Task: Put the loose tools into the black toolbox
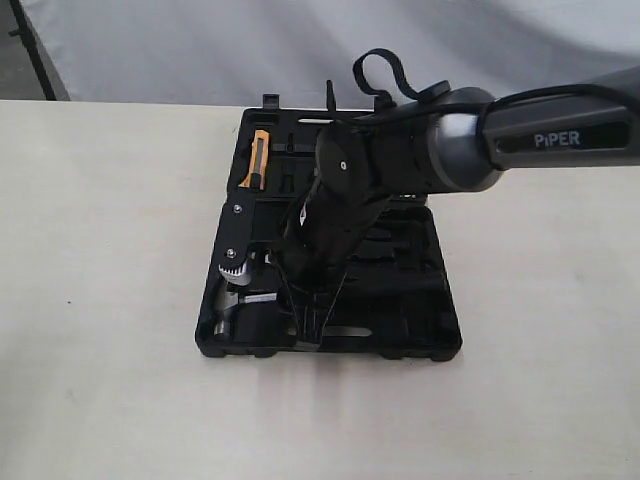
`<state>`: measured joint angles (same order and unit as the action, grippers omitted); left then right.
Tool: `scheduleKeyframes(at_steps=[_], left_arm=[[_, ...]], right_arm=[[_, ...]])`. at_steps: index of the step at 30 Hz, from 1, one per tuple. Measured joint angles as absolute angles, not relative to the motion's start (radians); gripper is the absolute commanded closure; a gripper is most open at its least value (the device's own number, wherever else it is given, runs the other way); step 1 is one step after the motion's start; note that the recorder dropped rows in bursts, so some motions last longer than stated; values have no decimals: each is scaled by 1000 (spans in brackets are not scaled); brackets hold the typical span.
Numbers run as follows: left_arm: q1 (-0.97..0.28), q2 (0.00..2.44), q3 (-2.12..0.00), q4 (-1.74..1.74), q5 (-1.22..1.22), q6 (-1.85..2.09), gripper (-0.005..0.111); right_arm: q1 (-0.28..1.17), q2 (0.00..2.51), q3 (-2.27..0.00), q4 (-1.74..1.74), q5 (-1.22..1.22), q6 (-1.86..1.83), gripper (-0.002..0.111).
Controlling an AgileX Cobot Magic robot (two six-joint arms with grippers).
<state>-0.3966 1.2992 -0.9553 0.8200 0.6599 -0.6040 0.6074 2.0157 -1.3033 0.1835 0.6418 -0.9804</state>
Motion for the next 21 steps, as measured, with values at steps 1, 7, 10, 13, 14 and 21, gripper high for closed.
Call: scheduleKeyframes(at_steps=[1, 7, 10, 13, 14, 21], left_arm=[[-397, 1299, -955, 820, 660, -604, 105], [-397, 1299, -955, 820, 660, -604, 105], [-397, 1299, -955, 820, 660, -604, 105], [-397, 1299, -955, 820, 660, -604, 105], [-397, 1299, -955, 820, 660, -604, 105], [-397, 1299, -955, 820, 660, -604, 105]], right_arm=[[607, 2016, -1303, 163, 645, -968, 53], [609, 1953, -1303, 133, 649, -867, 94], [609, 1893, -1320, 133, 624, -770, 108], [609, 1868, -1328, 133, 607, -700, 108], [609, 1868, -1328, 133, 607, -681, 108], [609, 1953, -1328, 180, 657, -601, 108]])
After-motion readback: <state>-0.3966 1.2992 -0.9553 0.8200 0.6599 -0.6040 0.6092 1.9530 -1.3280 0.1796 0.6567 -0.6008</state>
